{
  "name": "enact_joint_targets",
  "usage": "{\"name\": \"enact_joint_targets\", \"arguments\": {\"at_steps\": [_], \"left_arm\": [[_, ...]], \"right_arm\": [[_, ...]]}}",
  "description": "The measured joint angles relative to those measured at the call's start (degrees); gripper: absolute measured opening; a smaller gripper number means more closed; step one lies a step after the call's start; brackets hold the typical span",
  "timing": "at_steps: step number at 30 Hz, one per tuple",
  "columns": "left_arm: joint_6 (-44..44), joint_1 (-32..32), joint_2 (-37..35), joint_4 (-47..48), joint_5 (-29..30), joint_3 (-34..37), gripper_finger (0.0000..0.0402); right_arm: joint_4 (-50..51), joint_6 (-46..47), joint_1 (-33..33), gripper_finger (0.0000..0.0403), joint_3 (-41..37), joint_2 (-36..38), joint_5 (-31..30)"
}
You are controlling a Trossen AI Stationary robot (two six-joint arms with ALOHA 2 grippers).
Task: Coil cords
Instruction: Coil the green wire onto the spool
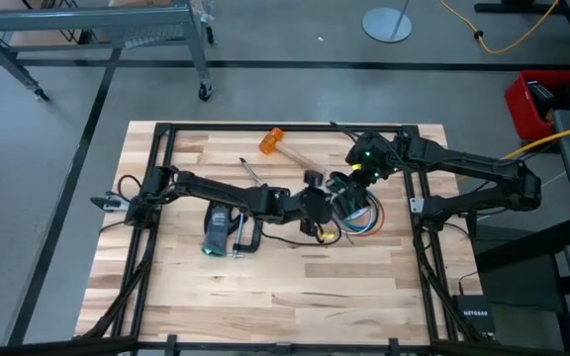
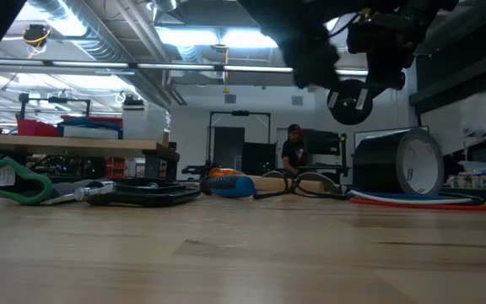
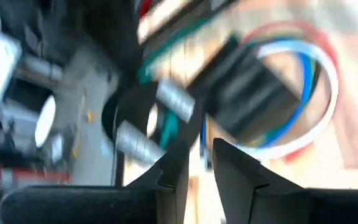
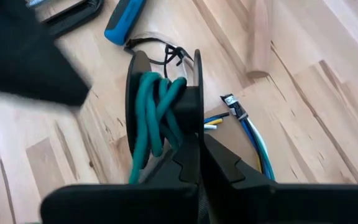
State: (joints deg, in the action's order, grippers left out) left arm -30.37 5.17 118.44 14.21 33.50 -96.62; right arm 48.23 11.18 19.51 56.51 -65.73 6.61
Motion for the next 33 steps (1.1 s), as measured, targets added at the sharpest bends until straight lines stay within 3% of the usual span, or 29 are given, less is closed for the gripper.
{"name": "enact_joint_targets", "arguments": {"at_steps": [11, 19, 26, 33], "left_arm": [[23.0, -2.8, -1.3, 18.5, 1.5, 0.1, 0.0031], [28.7, -4.3, -5.3, 21.3, 1.7, 2.3, 0.0002], [33.1, -4.6, -17.6, 20.8, 2.9, 11.4, 0.0004], [40.0, -4.3, -36.6, 17.8, 7.0, 27.0, 0.0005]], "right_arm": [[0.5, 0.0, 0.0, 0.0004, 0.0, 0.0, 0.1], [2.0, -1.1, 0.0, 0.0004, 0.0, 0.0, 1.0], [2.3, -2.7, 0.0, 0.0004, 0.0, 0.0, 4.4], [-0.1, -4.2, 0.0, 0.0004, 0.9, 0.0, 5.7]]}}
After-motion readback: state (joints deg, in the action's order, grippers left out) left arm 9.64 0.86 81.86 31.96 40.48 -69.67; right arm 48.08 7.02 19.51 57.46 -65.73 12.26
